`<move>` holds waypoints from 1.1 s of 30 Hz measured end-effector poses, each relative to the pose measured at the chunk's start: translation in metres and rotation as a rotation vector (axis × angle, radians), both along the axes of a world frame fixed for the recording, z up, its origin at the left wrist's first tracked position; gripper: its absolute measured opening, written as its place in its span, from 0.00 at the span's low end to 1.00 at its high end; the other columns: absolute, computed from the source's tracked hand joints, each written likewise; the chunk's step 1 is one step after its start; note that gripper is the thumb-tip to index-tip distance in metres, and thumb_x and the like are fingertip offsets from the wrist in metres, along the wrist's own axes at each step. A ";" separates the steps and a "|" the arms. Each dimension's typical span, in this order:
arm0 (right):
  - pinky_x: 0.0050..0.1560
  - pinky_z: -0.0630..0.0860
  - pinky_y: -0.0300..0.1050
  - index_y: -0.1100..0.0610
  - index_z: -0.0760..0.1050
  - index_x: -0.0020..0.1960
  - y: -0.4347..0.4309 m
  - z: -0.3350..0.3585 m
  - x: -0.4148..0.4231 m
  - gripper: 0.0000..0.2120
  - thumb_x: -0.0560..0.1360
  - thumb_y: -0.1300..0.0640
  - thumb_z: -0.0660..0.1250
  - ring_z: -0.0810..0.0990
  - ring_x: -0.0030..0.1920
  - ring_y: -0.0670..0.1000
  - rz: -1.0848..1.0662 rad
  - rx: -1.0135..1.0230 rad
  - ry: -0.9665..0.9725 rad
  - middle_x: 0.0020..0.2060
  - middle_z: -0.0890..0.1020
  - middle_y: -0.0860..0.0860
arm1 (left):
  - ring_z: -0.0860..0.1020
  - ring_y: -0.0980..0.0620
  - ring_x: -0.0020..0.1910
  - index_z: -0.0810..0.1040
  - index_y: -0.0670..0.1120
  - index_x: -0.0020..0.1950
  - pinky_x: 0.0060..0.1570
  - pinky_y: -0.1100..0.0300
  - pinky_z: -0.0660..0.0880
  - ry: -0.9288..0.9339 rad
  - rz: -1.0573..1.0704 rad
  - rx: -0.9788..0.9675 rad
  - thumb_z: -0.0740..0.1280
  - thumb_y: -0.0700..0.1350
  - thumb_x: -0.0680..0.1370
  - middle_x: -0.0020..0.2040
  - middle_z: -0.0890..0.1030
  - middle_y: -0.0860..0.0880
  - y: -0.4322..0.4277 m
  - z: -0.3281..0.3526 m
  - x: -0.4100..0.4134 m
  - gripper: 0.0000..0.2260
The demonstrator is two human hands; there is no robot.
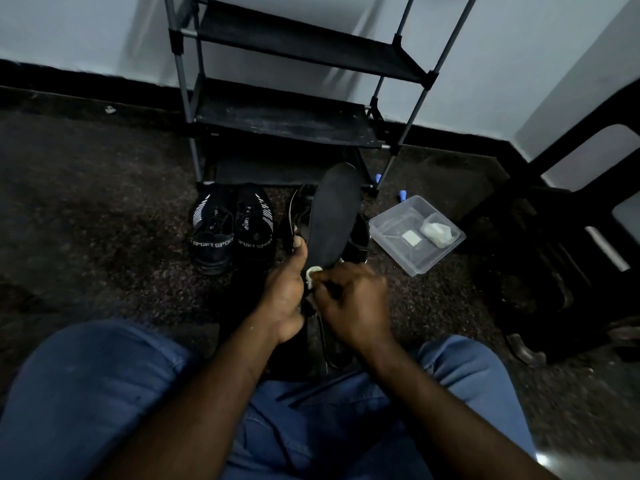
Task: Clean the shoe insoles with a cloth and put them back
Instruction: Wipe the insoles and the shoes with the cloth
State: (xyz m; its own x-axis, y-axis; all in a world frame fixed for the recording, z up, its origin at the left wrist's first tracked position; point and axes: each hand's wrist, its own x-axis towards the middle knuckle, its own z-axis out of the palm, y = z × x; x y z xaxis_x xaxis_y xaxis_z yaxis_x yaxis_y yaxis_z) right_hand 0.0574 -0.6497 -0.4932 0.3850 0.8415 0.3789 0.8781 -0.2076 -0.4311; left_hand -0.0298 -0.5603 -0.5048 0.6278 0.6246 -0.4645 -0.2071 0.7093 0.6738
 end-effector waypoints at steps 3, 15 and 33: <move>0.43 0.82 0.49 0.55 0.87 0.48 0.002 0.017 0.013 0.05 0.77 0.59 0.71 0.86 0.41 0.52 -0.099 0.147 0.707 0.42 0.87 0.51 | 0.81 0.41 0.63 0.78 0.43 0.70 0.64 0.44 0.75 -0.053 0.015 -0.020 0.59 0.66 0.80 0.65 0.81 0.41 0.002 0.001 -0.001 0.31; 0.34 0.77 0.38 0.66 0.81 0.51 0.008 0.034 0.019 0.06 0.80 0.68 0.65 0.81 0.33 0.47 -0.144 0.159 1.172 0.36 0.83 0.53 | 0.82 0.43 0.57 0.75 0.50 0.73 0.47 0.47 0.81 -0.089 -0.059 -0.104 0.54 0.67 0.82 0.68 0.80 0.43 0.007 0.002 -0.001 0.29; 0.46 0.78 0.42 0.46 0.77 0.56 0.018 0.014 0.031 0.13 0.74 0.51 0.76 0.81 0.46 0.46 -0.228 0.025 0.241 0.48 0.82 0.45 | 0.83 0.50 0.44 0.82 0.47 0.59 0.45 0.54 0.79 -0.116 -0.073 -0.068 0.62 0.58 0.82 0.51 0.85 0.46 0.001 0.002 -0.001 0.18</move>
